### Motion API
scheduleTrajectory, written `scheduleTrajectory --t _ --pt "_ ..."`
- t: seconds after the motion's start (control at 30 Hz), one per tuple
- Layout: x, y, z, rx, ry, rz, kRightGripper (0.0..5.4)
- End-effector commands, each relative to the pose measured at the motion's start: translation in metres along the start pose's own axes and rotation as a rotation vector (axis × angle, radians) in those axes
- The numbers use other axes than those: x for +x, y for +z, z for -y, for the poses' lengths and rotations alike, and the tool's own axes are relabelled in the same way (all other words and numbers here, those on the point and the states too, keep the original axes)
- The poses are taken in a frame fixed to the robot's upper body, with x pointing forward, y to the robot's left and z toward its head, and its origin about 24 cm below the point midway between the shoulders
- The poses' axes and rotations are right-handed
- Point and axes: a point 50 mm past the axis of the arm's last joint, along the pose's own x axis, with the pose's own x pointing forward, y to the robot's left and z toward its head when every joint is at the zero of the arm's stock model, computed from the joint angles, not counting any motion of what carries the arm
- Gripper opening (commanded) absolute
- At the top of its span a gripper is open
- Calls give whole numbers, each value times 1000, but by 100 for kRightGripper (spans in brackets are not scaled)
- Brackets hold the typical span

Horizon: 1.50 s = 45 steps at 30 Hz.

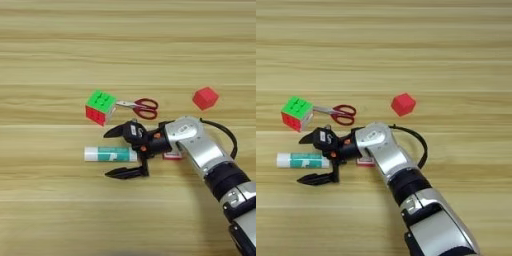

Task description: Move the objects on the table

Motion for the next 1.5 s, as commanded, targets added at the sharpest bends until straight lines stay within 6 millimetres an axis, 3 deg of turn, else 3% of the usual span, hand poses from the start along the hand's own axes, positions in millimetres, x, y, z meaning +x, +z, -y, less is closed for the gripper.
scheduleTrajectory --t 0.03,0.8,1.5 --pt "-10 33 22 -119 -69 42 537" --pt "-14 42 23 -143 -81 73 537" --pt "-32 90 29 -214 -198 291 537"
